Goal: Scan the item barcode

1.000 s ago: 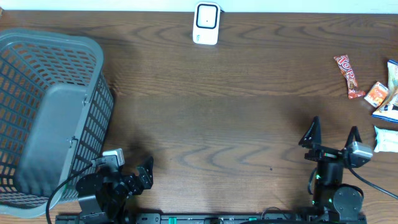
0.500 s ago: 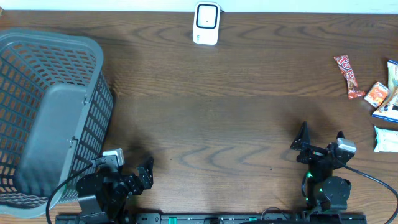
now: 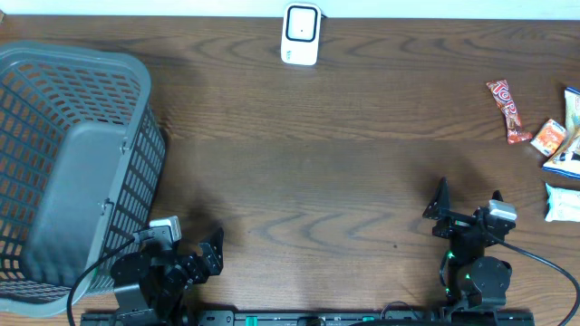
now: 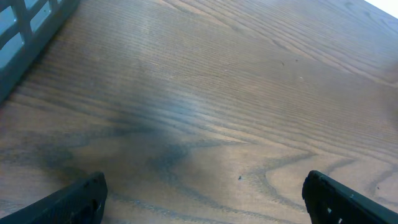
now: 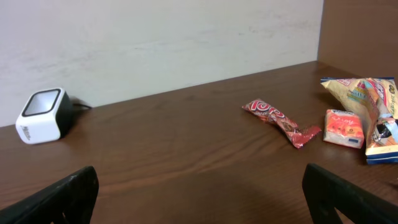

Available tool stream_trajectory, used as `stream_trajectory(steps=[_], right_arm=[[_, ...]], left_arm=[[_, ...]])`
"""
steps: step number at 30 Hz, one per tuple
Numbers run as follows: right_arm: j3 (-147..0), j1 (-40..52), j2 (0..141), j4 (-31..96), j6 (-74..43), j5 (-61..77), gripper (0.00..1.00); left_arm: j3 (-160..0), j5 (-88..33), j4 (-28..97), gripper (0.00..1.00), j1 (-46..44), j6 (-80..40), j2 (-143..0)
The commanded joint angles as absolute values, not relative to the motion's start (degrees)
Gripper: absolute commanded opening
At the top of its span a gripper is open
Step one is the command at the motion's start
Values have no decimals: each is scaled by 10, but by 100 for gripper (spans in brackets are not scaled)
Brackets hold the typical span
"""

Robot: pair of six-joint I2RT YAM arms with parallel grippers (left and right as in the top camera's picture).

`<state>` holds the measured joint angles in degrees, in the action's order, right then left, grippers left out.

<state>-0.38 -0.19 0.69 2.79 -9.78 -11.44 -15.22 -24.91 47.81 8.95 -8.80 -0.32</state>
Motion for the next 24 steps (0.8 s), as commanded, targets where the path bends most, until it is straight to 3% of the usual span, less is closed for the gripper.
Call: stream_trajectory(steps=[1, 12, 16, 24], right_arm=[[-3, 1, 3, 30, -87, -121, 99], [-3, 1, 3, 29, -83, -117, 99], [-3, 1, 3, 41, 45, -21, 99], [-3, 1, 3, 41, 48, -20, 99]], left_arm=[[-151, -246, 480, 98, 90, -89, -2], [-151, -246, 480, 98, 90, -89, -2], [-151, -246, 480, 98, 90, -89, -2], [-151, -246, 480, 98, 90, -89, -2]])
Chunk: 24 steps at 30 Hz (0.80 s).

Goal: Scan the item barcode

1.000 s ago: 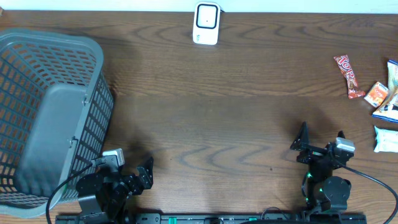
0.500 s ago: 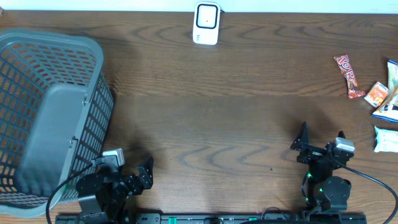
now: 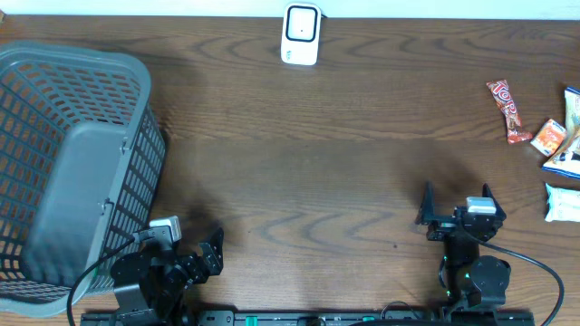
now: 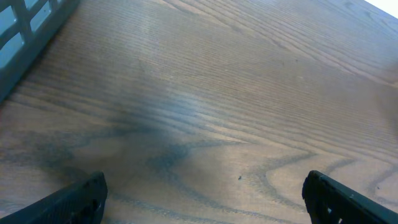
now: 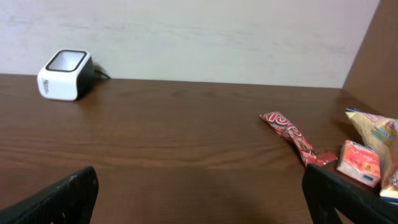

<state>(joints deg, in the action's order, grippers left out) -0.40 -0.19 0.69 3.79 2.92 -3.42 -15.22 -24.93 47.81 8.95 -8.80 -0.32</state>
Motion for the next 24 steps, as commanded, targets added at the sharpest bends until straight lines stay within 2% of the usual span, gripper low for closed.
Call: stream_trajectory(steps=[1, 24], right_arm=[[-3, -1, 3, 41, 48, -20, 99], [-3, -1, 3, 41, 48, -20, 99]], left_arm=[[-151, -246, 480, 98, 90, -89, -2], [-151, -244, 480, 98, 83, -88, -2]])
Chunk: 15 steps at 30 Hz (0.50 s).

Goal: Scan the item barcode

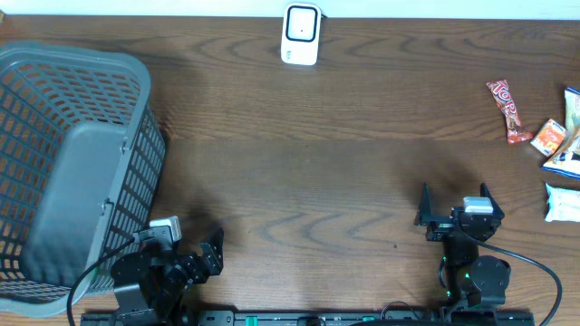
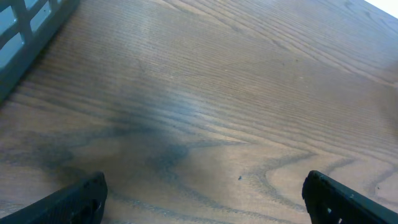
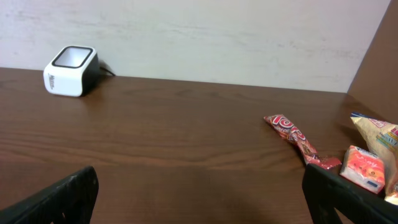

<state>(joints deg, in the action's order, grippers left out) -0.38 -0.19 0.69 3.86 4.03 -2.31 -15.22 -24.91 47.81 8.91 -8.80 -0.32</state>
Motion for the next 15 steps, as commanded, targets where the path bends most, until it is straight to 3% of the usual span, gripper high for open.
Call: stream_trajectory(steps=[1, 4, 8, 10, 15], right_arm=[[-3, -1, 3, 41, 48, -20, 99], [-3, -1, 3, 41, 48, -20, 99], [-3, -1, 3, 41, 48, -20, 99], [-3, -1, 3, 41, 48, -20, 99], [-3, -1, 3, 41, 48, -20, 99]], left_arm=[[-151, -237, 482, 98, 80, -86, -2], [-149, -224, 427, 98, 71, -87, -2], [-129, -212, 249, 98, 42, -81, -1], [-102, -207, 142, 98, 22, -19, -1], [-64, -206, 92, 98, 13, 74, -1]])
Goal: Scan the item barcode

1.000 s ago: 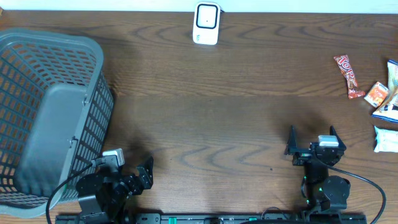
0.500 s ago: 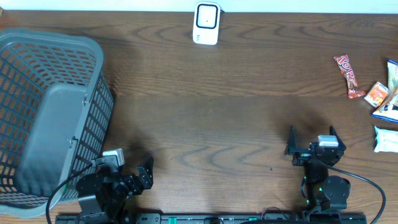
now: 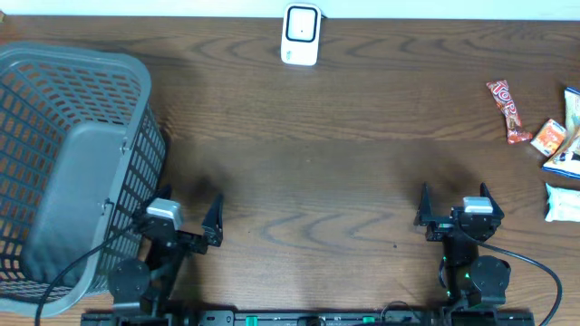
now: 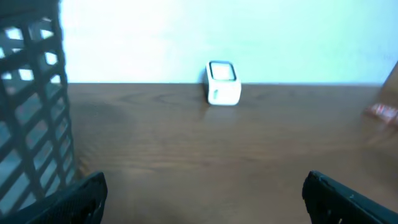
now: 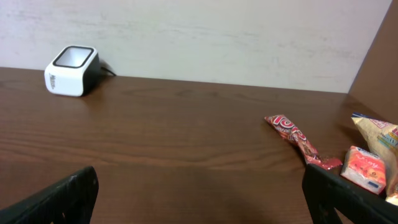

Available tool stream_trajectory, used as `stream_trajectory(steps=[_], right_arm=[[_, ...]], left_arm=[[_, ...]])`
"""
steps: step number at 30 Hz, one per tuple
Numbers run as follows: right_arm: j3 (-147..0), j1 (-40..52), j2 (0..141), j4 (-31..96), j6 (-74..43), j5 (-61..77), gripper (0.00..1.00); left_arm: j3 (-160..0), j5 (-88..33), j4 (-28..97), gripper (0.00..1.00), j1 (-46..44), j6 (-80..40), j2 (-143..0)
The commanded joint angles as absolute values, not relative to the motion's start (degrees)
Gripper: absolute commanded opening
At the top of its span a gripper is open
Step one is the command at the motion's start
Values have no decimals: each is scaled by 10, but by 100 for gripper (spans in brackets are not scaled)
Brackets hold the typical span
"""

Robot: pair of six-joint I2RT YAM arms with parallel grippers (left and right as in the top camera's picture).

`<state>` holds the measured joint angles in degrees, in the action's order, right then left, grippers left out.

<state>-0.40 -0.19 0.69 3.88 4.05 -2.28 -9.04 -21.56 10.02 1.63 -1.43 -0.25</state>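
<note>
The white barcode scanner stands at the table's far edge, also in the left wrist view and the right wrist view. Snack items lie at the far right: a red candy bar, an orange packet, a crisp bag and a white packet. My left gripper is open near the front left and holds nothing. My right gripper is open near the front right, well short of the snacks, and holds nothing.
A large grey slatted basket fills the left side of the table, close beside my left gripper; its wall shows at the left of the left wrist view. A pale wall runs behind the scanner.
My left gripper has come up and forward from its folded pose; its camera looked down at the wood and now looks level across the table at the scanner. The right arm has not moved.
At first both arms were low at the front edge, the right gripper angled toward the right. Then the right gripper faced straight up the table and held that pose. The left arm stayed folded until now, when it stands raised. Both grippers were open throughout.
</note>
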Motion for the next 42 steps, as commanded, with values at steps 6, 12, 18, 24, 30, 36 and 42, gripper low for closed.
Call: stream_trajectory(steps=[6, 12, 18, 24, 30, 36, 42], right_arm=[[-3, -1, 3, 41, 48, -20, 99], [-3, -1, 3, 41, 48, -20, 99], [-3, -1, 3, 41, 48, -20, 99], [-3, -1, 3, 41, 48, -20, 99], [-3, -1, 3, 41, 48, -20, 99], [-3, -1, 3, 41, 48, -20, 99], [-3, -1, 3, 41, 48, -20, 99]], left_arm=[[-28, -198, 91, 98, 11, 107, -1], [-27, -196, 87, 98, 9, 107, -1], [-27, -153, 86, 98, 9, 98, -1], [-2, -124, 25, 98, 9, 98, -1], [-2, -97, 35, 98, 9, 41, -1], [-2, -70, 37, 98, 9, -4, -1], [-2, -70, 36, 98, 9, 1, -1]])
